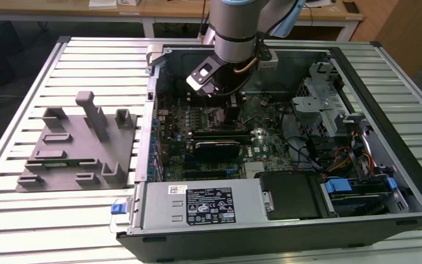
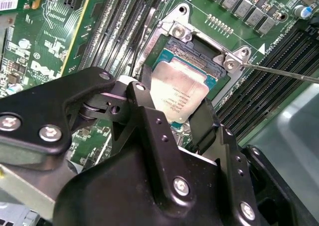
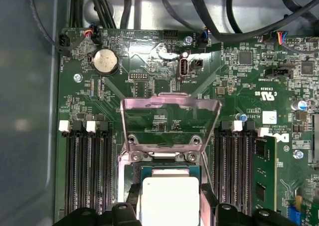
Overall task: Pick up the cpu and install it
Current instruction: 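Place the cpu into insertion slot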
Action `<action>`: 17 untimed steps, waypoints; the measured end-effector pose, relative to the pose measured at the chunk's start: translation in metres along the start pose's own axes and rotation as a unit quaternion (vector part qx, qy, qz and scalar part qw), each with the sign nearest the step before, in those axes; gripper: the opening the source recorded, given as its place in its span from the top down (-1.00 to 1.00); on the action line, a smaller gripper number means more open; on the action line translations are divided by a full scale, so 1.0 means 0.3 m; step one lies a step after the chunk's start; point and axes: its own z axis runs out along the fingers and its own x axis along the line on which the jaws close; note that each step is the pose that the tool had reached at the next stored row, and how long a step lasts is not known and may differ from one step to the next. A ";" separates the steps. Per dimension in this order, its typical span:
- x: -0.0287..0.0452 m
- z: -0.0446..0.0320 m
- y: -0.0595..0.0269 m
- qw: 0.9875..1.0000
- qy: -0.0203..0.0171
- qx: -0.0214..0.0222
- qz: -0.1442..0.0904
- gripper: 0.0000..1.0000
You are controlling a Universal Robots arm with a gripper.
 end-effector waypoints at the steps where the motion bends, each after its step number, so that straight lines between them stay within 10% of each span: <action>1: 0.001 0.001 0.000 1.000 0.000 0.000 0.000 -0.08; 17: 0.008 0.021 -0.011 1.000 0.000 0.000 0.000 -0.08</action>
